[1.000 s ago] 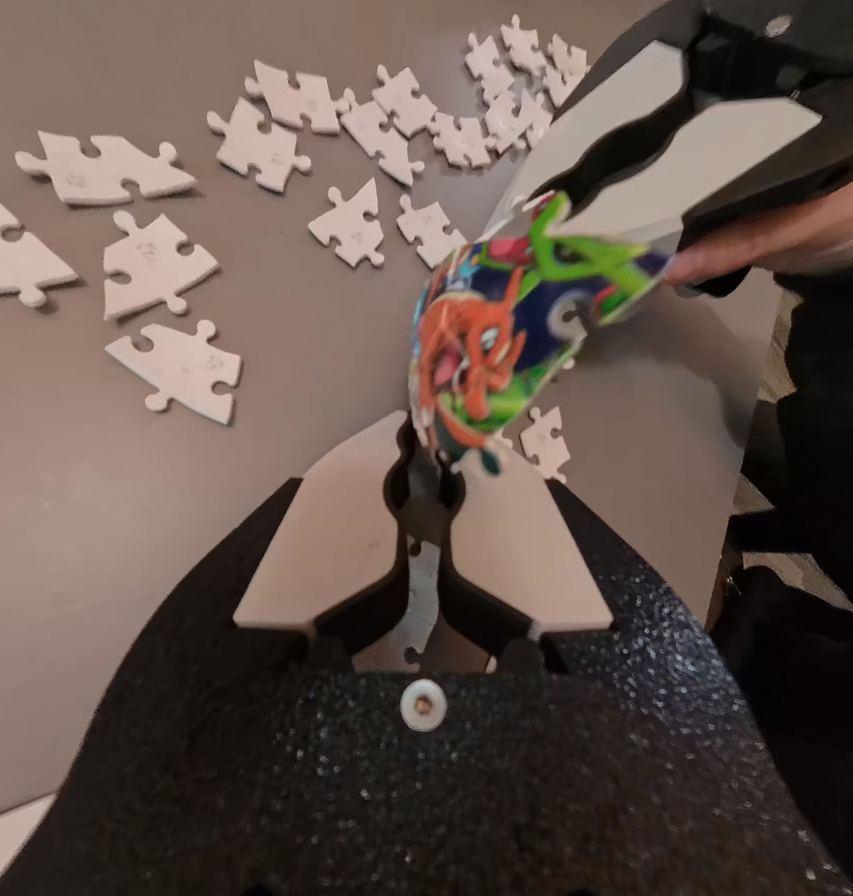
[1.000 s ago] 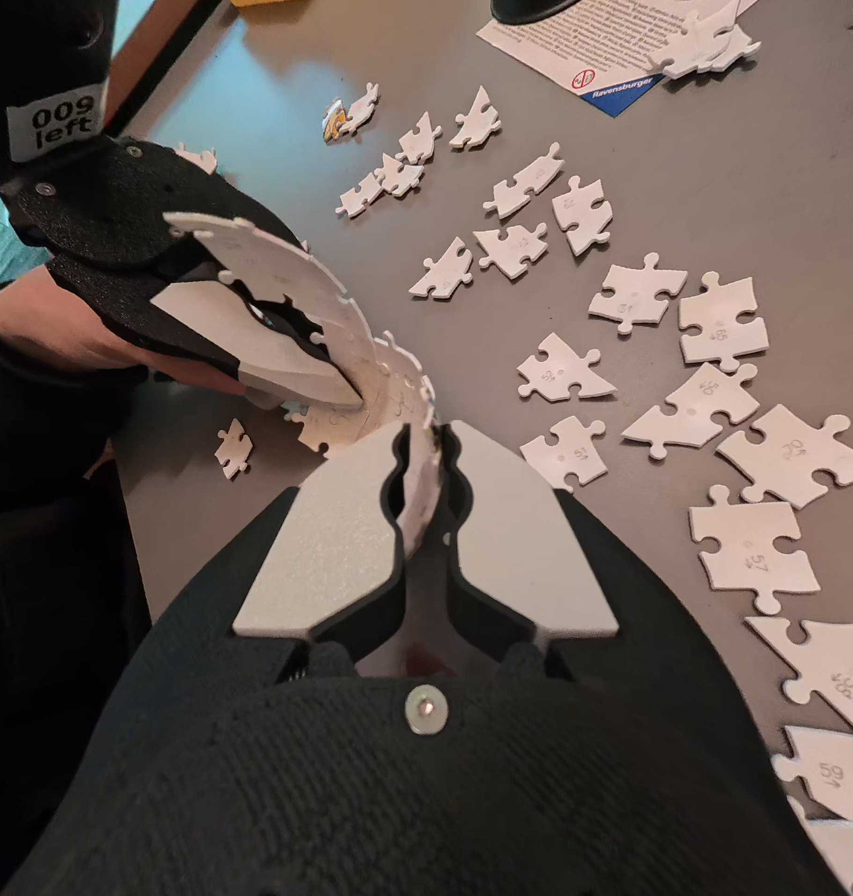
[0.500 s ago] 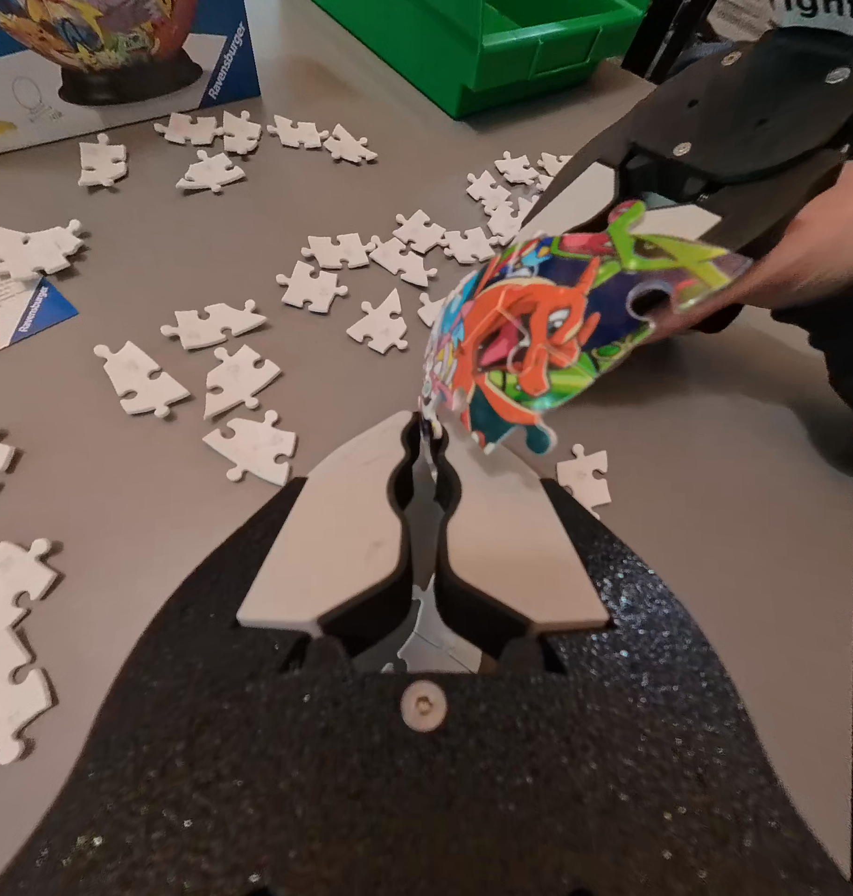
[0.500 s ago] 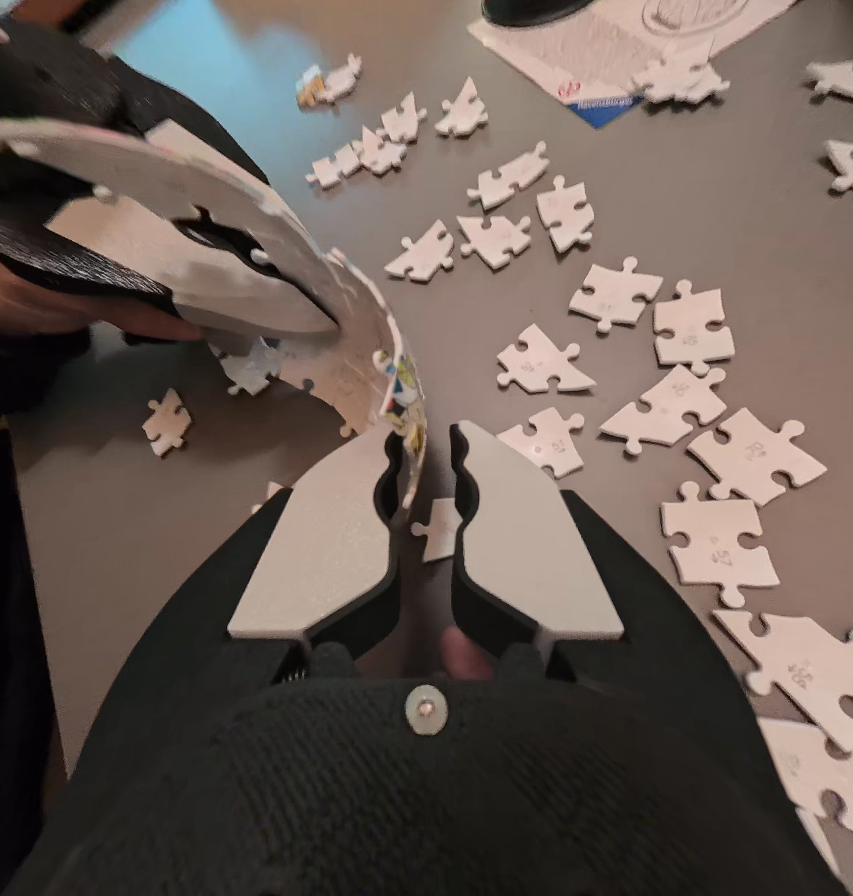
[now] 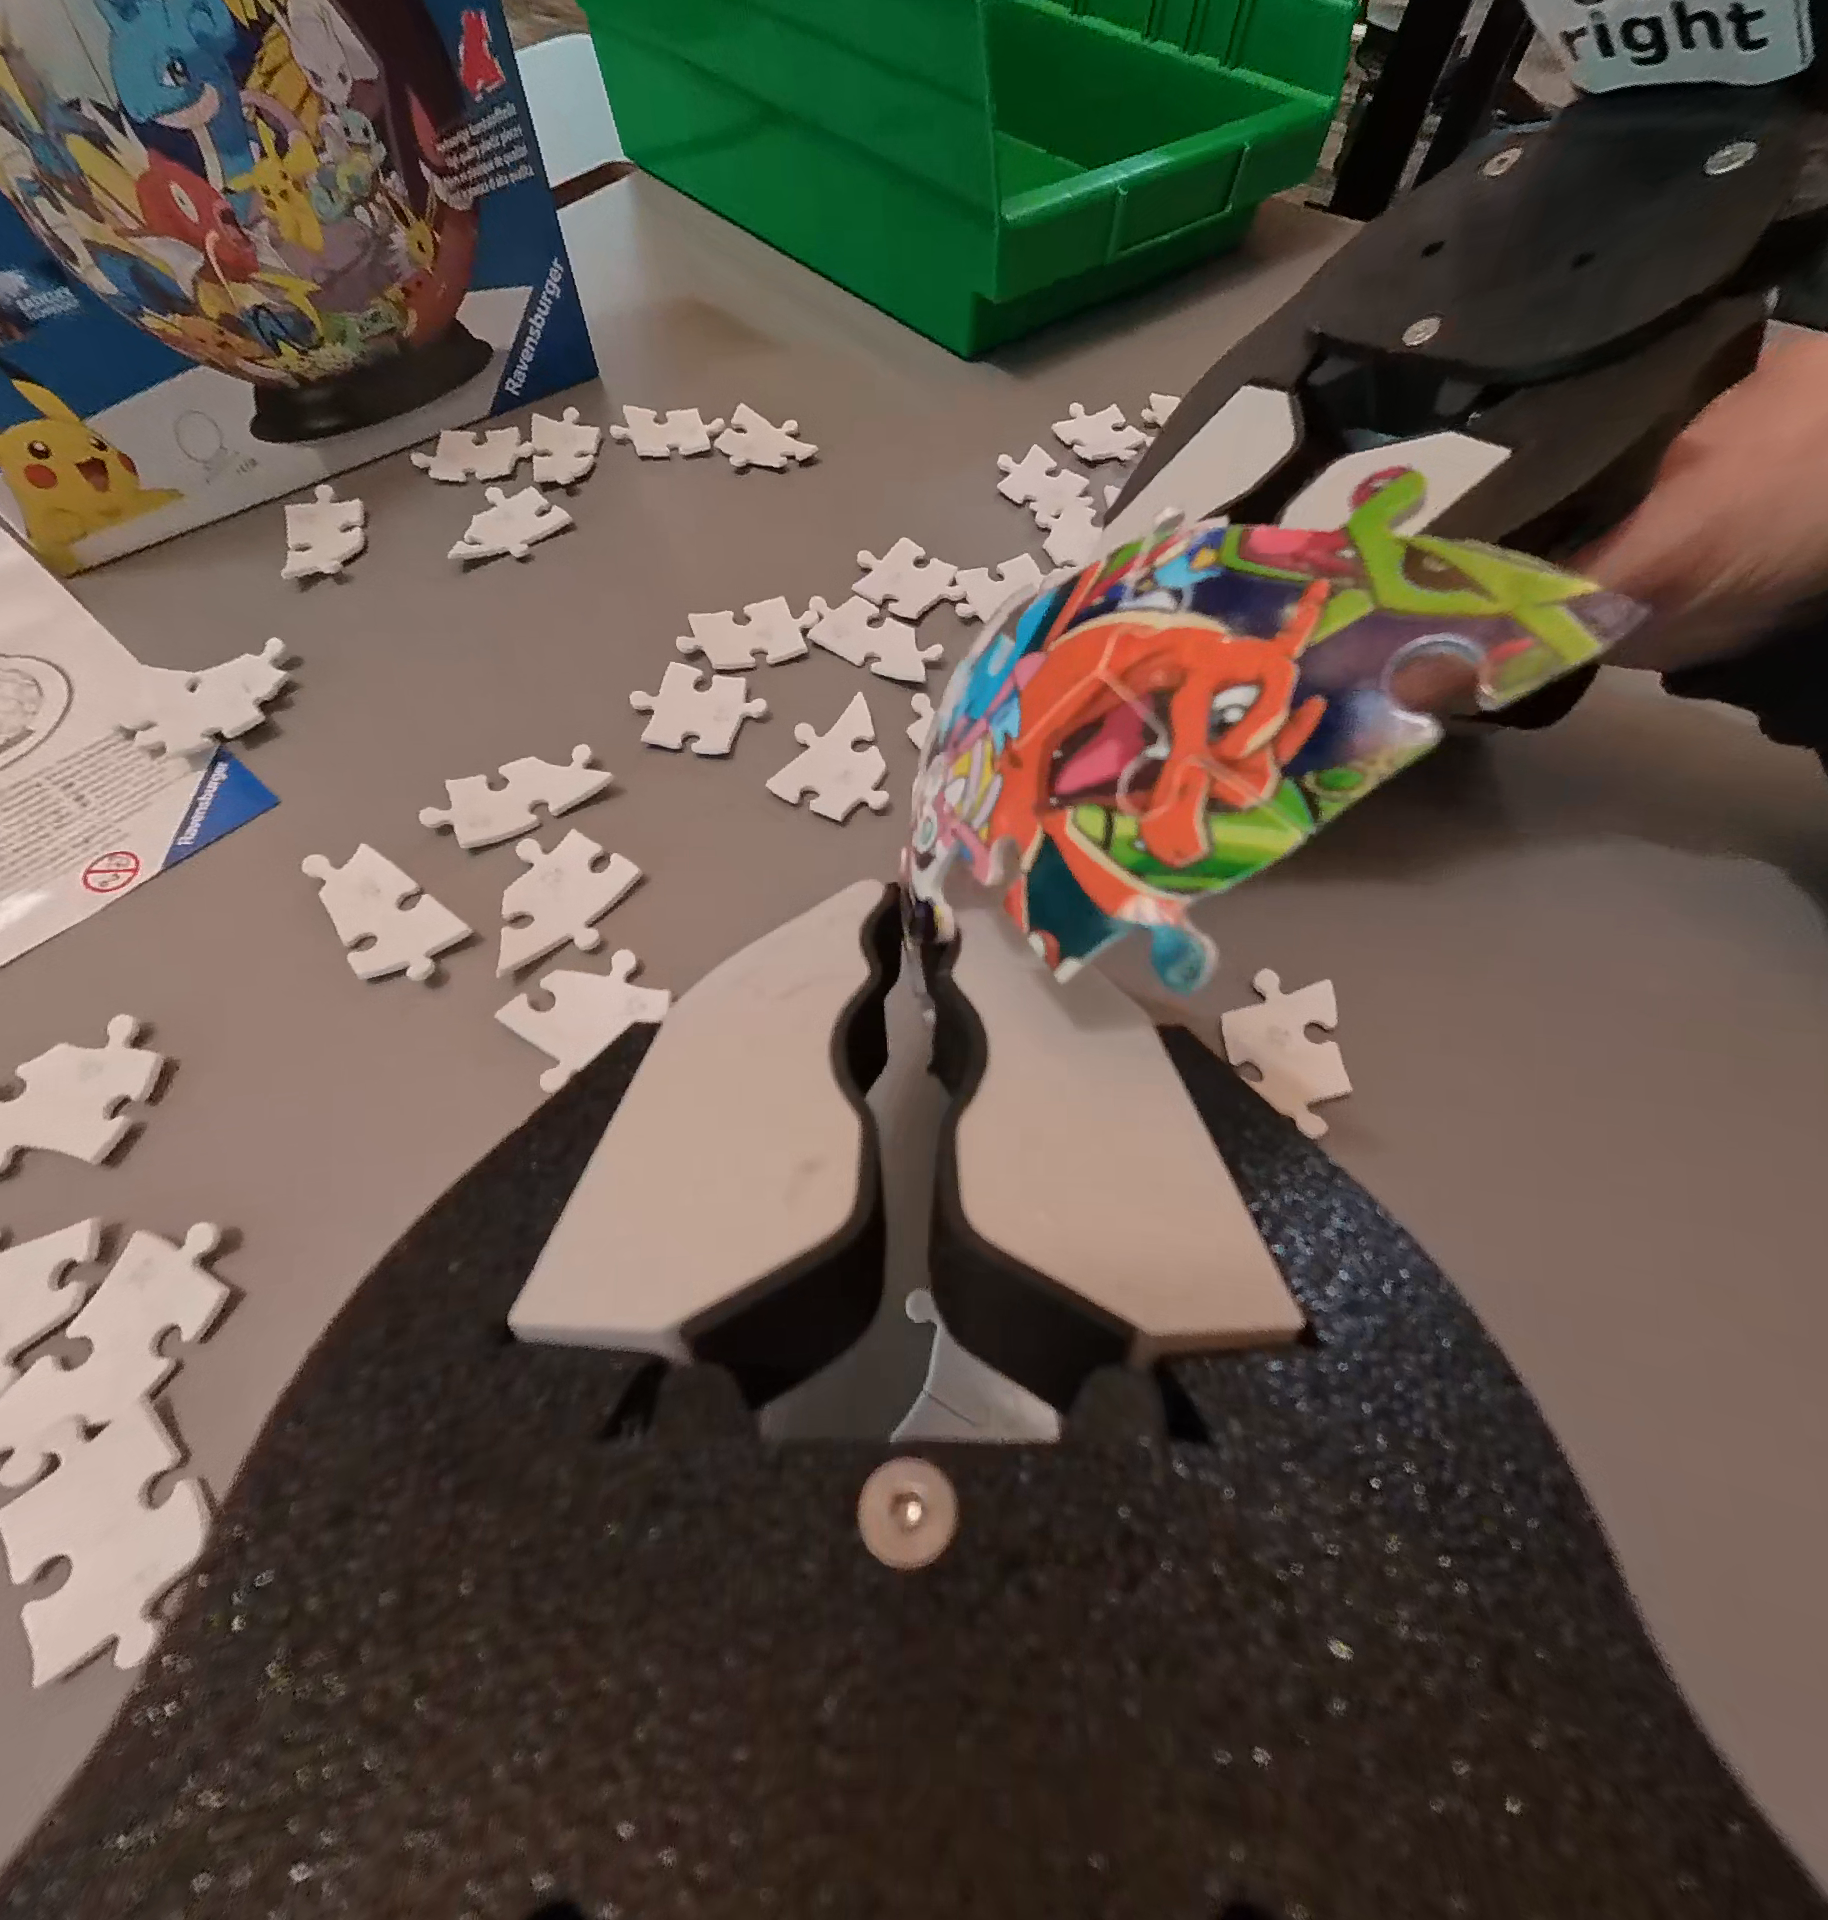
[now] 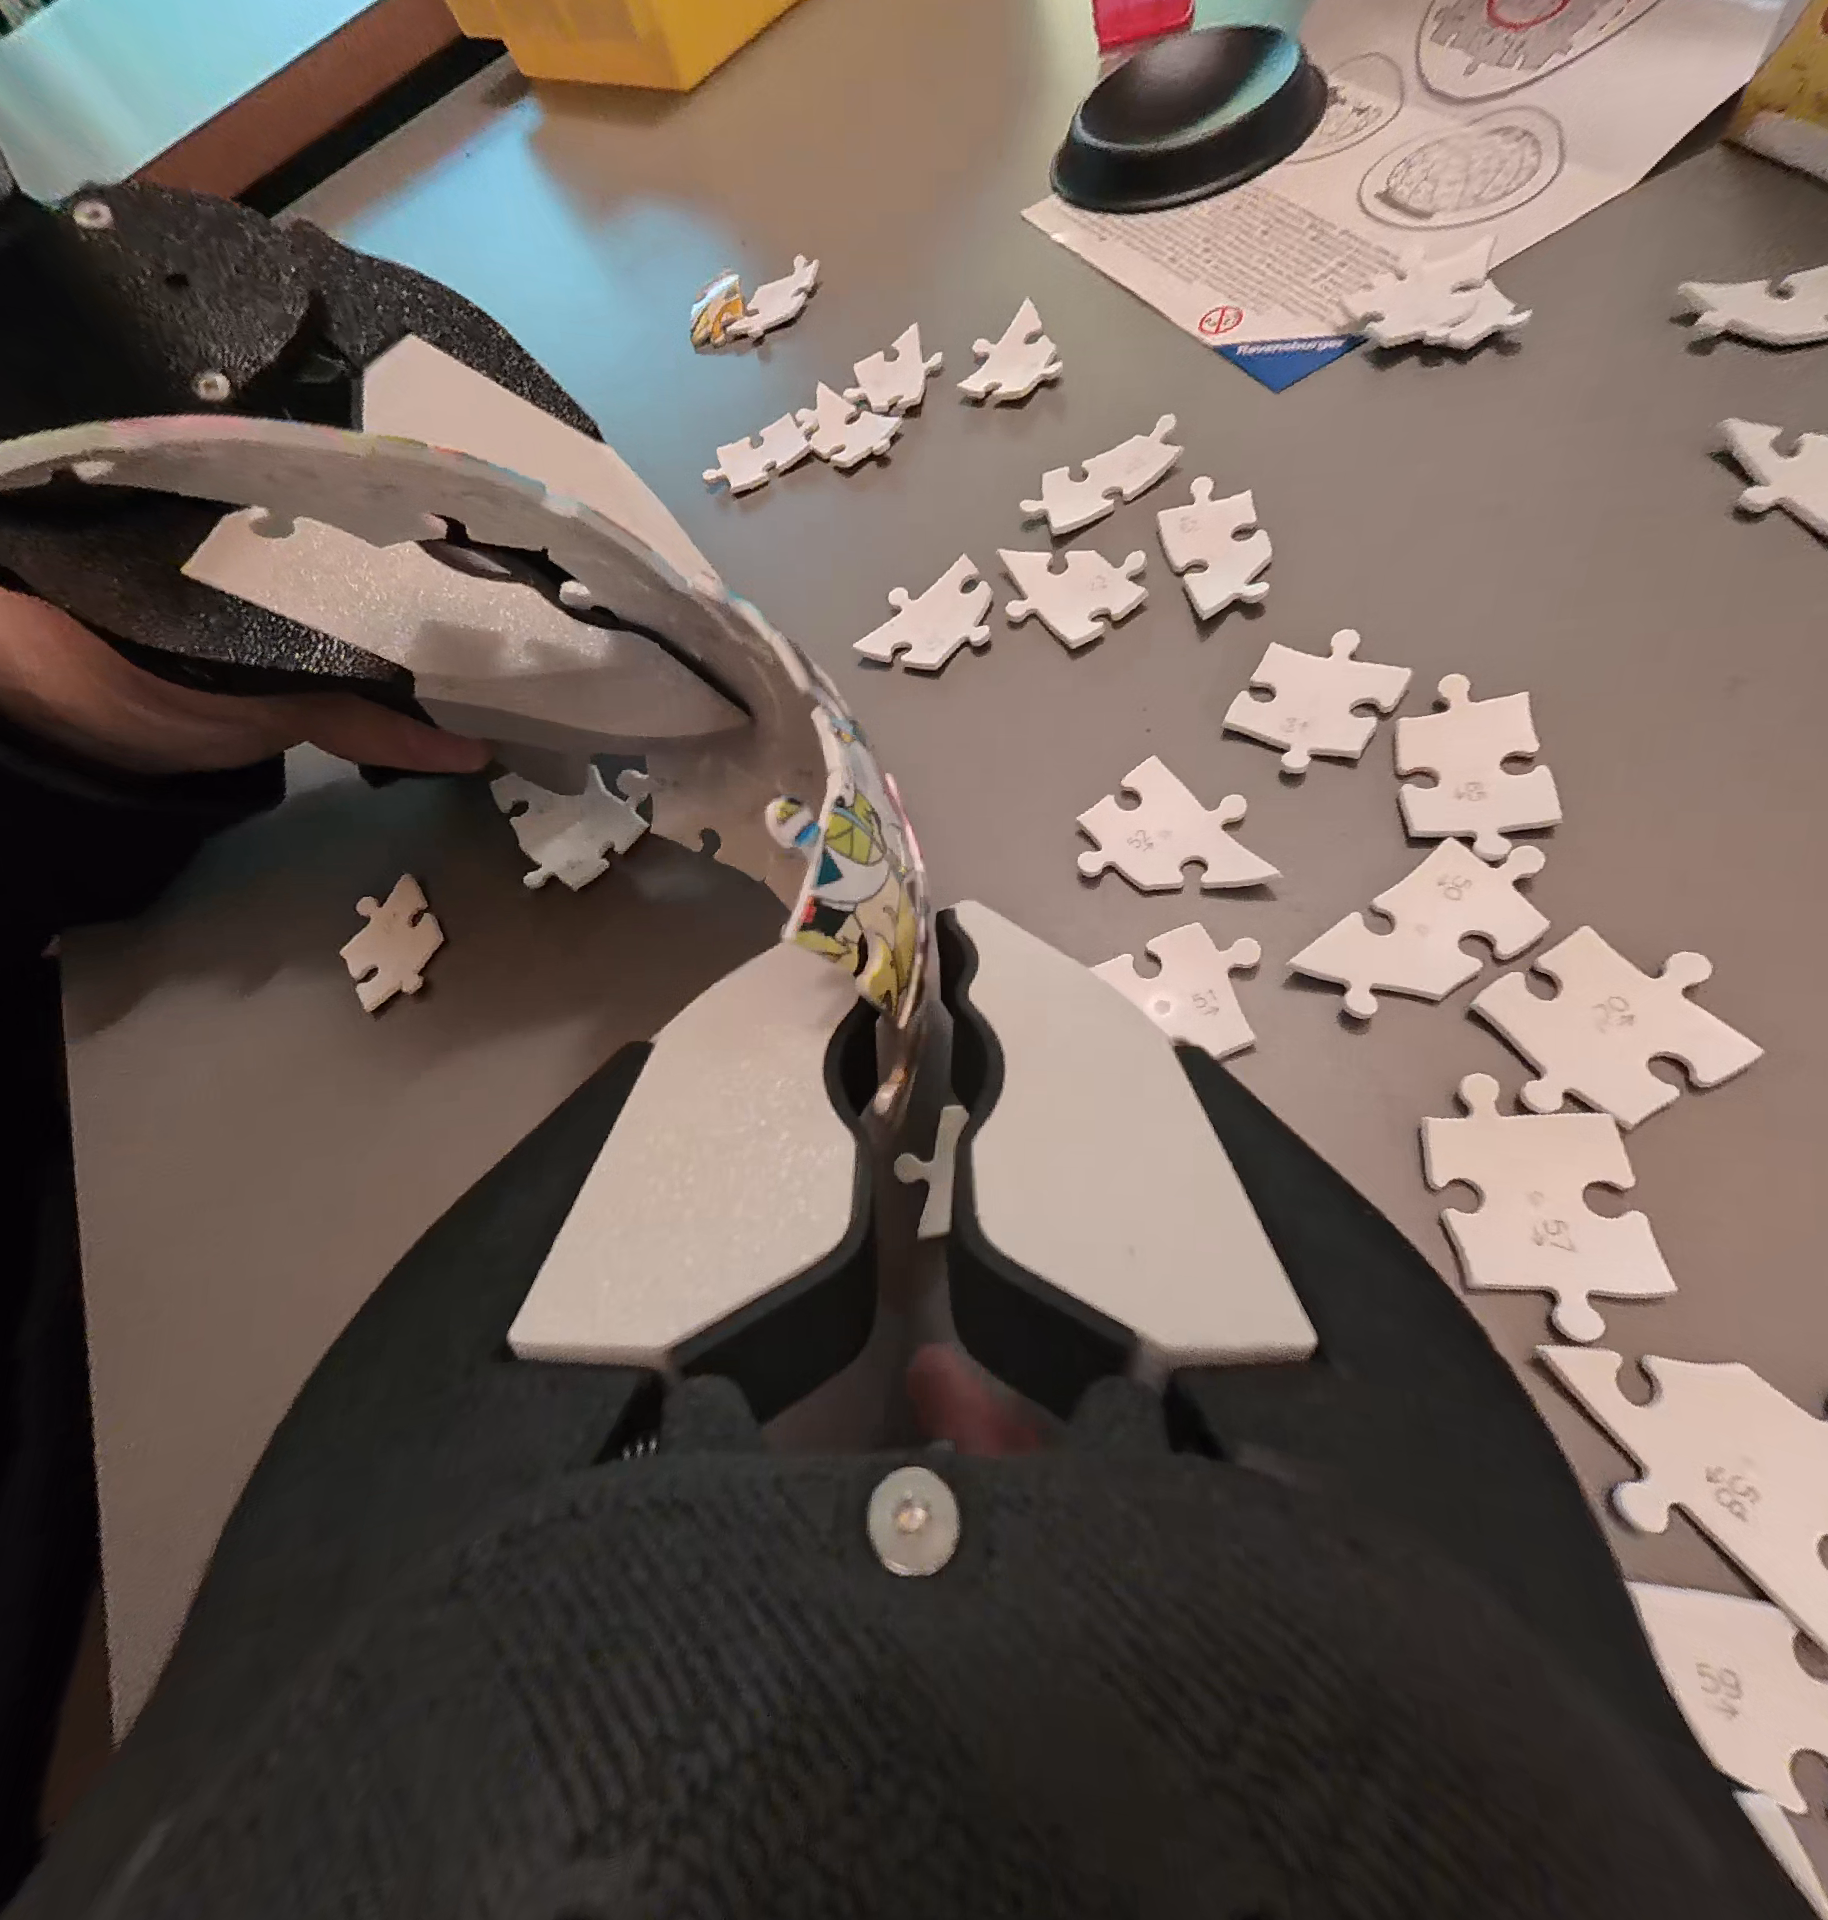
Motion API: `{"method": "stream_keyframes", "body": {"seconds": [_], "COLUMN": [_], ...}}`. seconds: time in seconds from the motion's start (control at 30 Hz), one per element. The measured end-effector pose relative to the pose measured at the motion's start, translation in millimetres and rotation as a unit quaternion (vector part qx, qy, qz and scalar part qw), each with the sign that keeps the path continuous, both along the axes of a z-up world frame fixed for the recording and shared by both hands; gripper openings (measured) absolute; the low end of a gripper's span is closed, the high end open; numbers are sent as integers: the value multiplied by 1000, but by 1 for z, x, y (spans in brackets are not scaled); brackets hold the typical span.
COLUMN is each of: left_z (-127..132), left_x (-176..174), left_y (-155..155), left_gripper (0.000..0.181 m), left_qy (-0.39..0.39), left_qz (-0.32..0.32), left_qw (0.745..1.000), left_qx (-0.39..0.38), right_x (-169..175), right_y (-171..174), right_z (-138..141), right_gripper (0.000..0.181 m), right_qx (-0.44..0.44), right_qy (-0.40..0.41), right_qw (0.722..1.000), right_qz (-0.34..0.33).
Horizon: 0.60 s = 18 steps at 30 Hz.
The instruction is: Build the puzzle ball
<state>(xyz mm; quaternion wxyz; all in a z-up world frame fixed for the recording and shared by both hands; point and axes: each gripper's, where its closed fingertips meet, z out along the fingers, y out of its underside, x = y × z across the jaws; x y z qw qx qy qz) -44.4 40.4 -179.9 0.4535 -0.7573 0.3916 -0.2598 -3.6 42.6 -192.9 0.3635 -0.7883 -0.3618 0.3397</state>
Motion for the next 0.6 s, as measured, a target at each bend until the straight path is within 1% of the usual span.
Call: {"method": "stream_keyframes", "body": {"seconds": [0.07, 0.17, 0.3, 0.4, 0.47, 0.57, 0.6], "left_z": [1, 2, 2, 1, 2, 1, 1], "left_x": [-1, -2, -2, -2, -1, -2, -2], "left_y": [1, 2, 3, 2, 2, 2, 3], "left_gripper": [2, 2, 2, 2, 2, 2, 2], "left_qy": [-3, -8, -10, -10, -10, -10, -12], "left_qz": [11, 22, 30, 25, 25, 25, 25], "left_qw": [1000, 1000, 999, 1000, 1000, 1000, 1000], "left_qx": [-1, -1, -1, -4, -2, -8, -10], "right_x": [1, 1, 1, 0, 1, 1, 2], "right_y": [4, 6, 7, 7, 8, 6, 6], "right_z": [2, 5, 6, 10, 14, 11, 11], "right_gripper": [12, 6, 6, 8, 4, 4, 7], "right_qx": [12, 36, 65, 73, 74, 68, 70], "right_qy": [1, -5, -21, -11, 3, -2, -5], "right_qw": [1000, 999, 997, 997, 997, 997, 997], "right_qz": [-18, -25, -34, -33, -36, -27, -29]}}
